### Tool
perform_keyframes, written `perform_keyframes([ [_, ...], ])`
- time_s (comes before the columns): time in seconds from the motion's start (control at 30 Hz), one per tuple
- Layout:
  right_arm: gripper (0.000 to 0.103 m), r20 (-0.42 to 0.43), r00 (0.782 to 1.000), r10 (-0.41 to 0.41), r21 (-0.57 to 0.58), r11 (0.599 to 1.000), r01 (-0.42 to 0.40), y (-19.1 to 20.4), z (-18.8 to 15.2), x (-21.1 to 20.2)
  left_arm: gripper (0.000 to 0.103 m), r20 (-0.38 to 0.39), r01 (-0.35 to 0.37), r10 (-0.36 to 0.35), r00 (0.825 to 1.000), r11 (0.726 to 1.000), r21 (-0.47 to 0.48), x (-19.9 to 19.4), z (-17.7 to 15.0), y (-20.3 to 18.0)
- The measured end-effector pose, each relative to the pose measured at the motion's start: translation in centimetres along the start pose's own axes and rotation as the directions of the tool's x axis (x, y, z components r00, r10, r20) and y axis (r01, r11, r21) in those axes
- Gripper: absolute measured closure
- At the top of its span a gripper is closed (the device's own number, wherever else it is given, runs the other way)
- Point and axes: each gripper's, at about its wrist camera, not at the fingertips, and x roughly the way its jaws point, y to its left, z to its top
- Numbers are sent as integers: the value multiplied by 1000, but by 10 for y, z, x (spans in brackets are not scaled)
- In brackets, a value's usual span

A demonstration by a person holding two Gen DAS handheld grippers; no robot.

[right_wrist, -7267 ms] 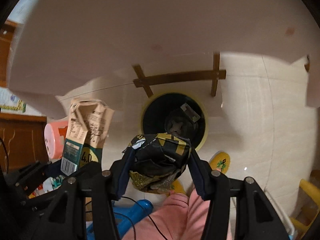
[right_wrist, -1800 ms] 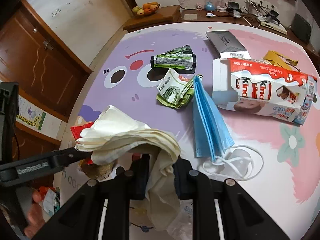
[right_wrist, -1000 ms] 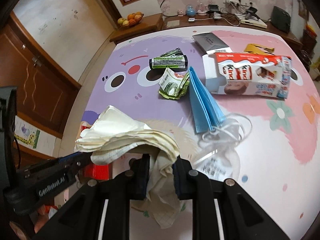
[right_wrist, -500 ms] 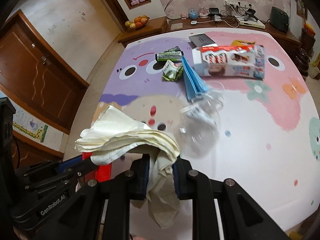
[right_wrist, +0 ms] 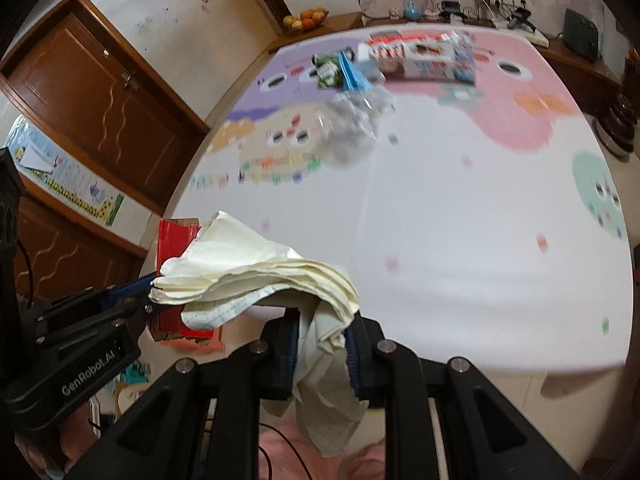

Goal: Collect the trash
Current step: 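Carry the red box and white tissues down toward the black bin with both grippers, then open both grippers over the bin, dropping the red box and tissues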

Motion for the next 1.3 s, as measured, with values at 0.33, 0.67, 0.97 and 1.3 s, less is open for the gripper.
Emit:
perform_keyframes([
  [0.33,84,-79,997,2,141,990,9,-35,-87,16,90,-85,-26,34,996,995,93,24,-69,-26],
  [0.67,84,-184,982,-44,342,934,106,-86,-161,131,89,-153,-2,32,988,981,192,147,-109,-46],
  [0.97,82,-226,973,-57,437,887,153,-137,-200,264,85,-210,9,46,977,968,252,290,-142,-48],
  [1.3,61,-273,960,-58,454,872,181,-160,-223,348,45,-243,24,40,969,967,255,366,-149,-39],
])
